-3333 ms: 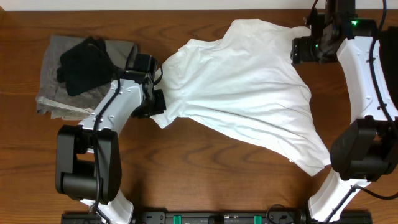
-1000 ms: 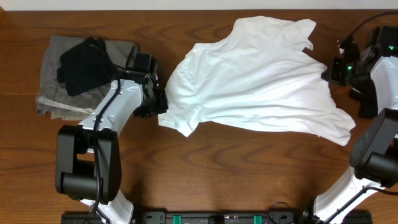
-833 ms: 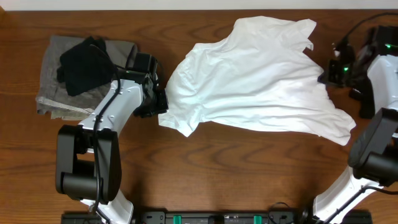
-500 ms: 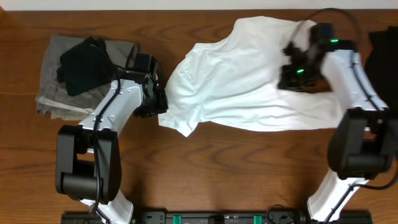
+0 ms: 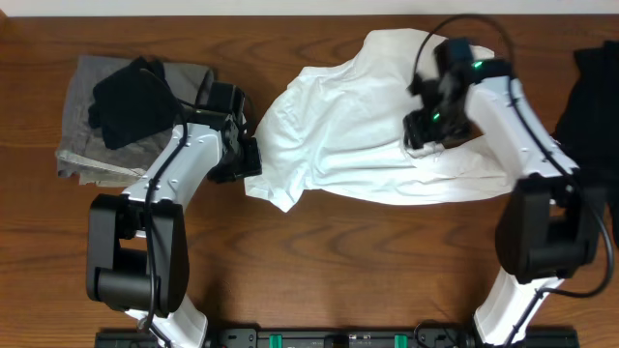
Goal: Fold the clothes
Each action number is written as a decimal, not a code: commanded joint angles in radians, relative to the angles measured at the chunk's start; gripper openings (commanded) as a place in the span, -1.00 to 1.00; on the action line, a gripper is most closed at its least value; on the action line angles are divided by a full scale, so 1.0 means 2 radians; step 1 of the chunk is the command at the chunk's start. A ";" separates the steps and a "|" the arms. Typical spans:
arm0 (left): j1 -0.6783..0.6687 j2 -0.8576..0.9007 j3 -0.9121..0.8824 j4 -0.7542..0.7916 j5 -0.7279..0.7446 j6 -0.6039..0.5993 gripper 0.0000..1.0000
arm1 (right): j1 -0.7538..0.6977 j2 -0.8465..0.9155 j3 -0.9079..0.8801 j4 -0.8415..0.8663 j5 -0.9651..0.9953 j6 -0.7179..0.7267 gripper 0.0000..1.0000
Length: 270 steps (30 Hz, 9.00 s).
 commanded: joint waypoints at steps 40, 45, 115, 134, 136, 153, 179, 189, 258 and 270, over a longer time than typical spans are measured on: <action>-0.069 0.129 0.063 0.463 0.106 0.090 -0.88 | -0.178 0.091 0.039 0.157 -0.019 0.023 0.99; -0.069 0.178 0.082 0.471 0.064 0.099 -0.88 | -0.178 0.091 0.039 0.157 -0.020 0.023 0.98; -0.073 0.257 0.175 0.558 0.047 0.031 -0.88 | -0.178 0.091 0.039 0.157 -0.020 0.023 0.99; -0.033 0.257 0.176 0.340 -0.068 0.065 -0.88 | -0.178 0.091 0.039 0.157 -0.020 0.023 0.98; -0.033 0.243 0.176 0.336 -0.068 0.064 -0.88 | -0.178 0.091 0.039 0.157 -0.020 0.023 0.98; -0.051 0.084 0.176 0.202 -0.068 0.064 -0.88 | -0.174 0.089 0.039 0.041 -0.149 0.009 0.98; -0.052 0.207 0.172 0.209 -0.068 0.065 -0.87 | -0.061 0.084 0.020 -0.006 -0.105 -0.010 0.98; -0.051 0.212 0.172 0.218 -0.068 0.065 -0.87 | -0.064 0.084 -0.061 -0.058 0.111 0.156 0.98; -0.040 0.212 0.171 0.194 -0.068 0.065 -0.87 | -0.086 0.026 -0.156 0.206 -0.113 -0.095 -0.63; -0.040 0.212 0.171 0.193 -0.068 0.065 -0.87 | -0.080 0.000 -0.137 0.130 -0.193 -0.093 -0.98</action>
